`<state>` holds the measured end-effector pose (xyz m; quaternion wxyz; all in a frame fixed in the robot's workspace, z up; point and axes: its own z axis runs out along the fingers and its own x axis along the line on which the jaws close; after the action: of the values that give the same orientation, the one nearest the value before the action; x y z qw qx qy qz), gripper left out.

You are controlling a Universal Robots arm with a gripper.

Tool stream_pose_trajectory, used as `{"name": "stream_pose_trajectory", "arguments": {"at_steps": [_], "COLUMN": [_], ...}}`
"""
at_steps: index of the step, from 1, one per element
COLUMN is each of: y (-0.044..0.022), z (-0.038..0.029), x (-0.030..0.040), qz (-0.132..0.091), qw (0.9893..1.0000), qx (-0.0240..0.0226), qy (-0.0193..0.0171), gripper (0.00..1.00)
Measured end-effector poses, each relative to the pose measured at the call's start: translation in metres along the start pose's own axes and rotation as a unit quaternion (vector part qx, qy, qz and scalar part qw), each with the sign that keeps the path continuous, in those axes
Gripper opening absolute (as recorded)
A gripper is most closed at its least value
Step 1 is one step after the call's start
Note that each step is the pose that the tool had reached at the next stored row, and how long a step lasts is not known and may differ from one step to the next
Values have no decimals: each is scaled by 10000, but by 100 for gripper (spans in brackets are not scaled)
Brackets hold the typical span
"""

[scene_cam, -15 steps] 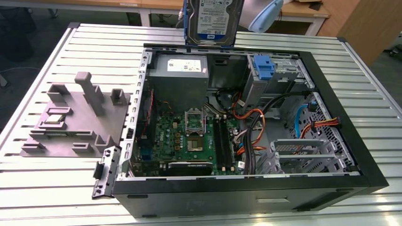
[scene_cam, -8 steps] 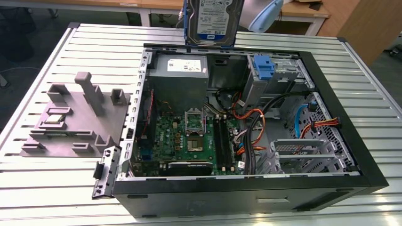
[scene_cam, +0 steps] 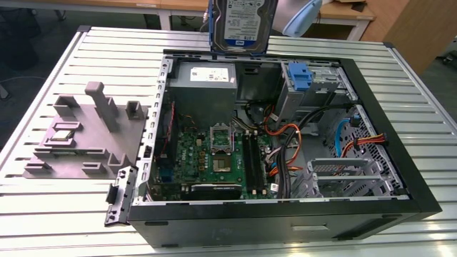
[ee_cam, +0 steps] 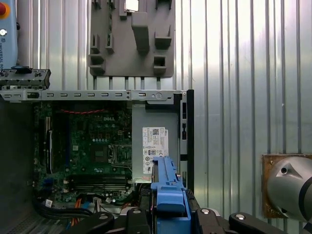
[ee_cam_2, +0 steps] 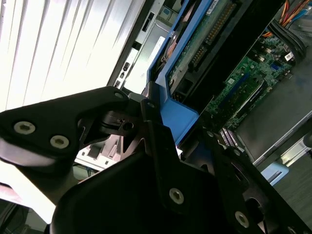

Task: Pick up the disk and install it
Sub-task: 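Pick up the disk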

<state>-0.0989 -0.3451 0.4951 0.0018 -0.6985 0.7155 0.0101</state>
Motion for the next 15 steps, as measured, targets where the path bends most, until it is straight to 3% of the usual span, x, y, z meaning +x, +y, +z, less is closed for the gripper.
{"name": "stream_pose_trajectory", "arguments": {"at_steps": [15], "y": [-1], "z": [-1], "x": [39], "qz": [0], "qw": [10000], "qx": [0], "qy": [0], "gripper": [37]}}
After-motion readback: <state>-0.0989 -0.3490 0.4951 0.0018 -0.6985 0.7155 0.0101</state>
